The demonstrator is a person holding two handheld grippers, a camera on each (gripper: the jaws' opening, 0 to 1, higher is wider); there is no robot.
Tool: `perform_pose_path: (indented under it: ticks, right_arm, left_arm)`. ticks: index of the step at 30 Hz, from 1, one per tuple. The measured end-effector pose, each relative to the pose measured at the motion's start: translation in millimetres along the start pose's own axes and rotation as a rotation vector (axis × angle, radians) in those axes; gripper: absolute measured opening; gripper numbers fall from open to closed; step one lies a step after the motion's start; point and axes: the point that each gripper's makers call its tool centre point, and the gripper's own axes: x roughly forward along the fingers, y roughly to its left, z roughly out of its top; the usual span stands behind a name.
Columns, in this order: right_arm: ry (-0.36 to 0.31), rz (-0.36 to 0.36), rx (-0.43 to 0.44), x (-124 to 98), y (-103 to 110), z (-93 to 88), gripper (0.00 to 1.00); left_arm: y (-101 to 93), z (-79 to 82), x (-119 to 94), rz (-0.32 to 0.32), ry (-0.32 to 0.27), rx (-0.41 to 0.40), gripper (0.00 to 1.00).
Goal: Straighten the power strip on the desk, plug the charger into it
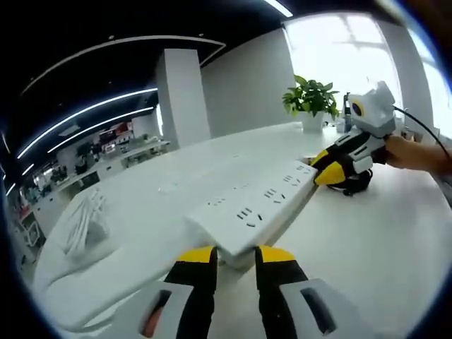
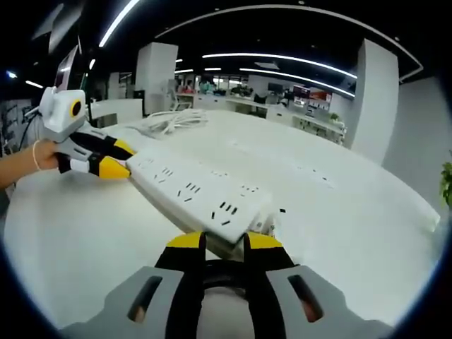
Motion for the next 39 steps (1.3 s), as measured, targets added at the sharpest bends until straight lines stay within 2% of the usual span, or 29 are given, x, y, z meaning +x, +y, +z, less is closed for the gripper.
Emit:
perform_pose_path:
  ticks: [6,10,19,26,30,34,39]
  right_arm:
    - [-0.022,0.013,-0.015,-1.8,-0.5,0.2,0.19]
    - [-0.031,0.014,-0.025,-2.8,-0.5,2.1,0.2]
    - [-0.049,0.021,-0.028,-6.5,2.7,7.4,0.23]
    - [-0.075,0.035,-0.026,-10.4,10.1,16.0,0.25]
    - [-0.086,0.052,-0.031,-12.1,17.3,20.4,0.27]
    - [-0.114,0.064,-0.038,-15.0,21.7,24.6,0.28]
    - [-0.147,0.084,-0.024,-20.0,28.2,28.9,0.31]
  left_arm:
    - [-2.2,-1.8,0.0,0.027,0.011,0.069,0.22]
    - [-4.5,-1.6,-1.0,0.024,0.01,0.051,0.27]
    - [-3.2,3.5,-6.8,0.044,-0.001,0.049,0.3]
    - [-2.0,4.0,-10.4,0.065,0.005,0.057,0.4]
    - [-4.9,8.7,-16.2,0.053,-0.022,0.043,0.4]
    - [-9.0,15.7,-23.5,0.028,-0.067,-0.012,0.41]
    - [-7.3,22.9,-34.7,0.034,-0.109,-0.039,0.44]
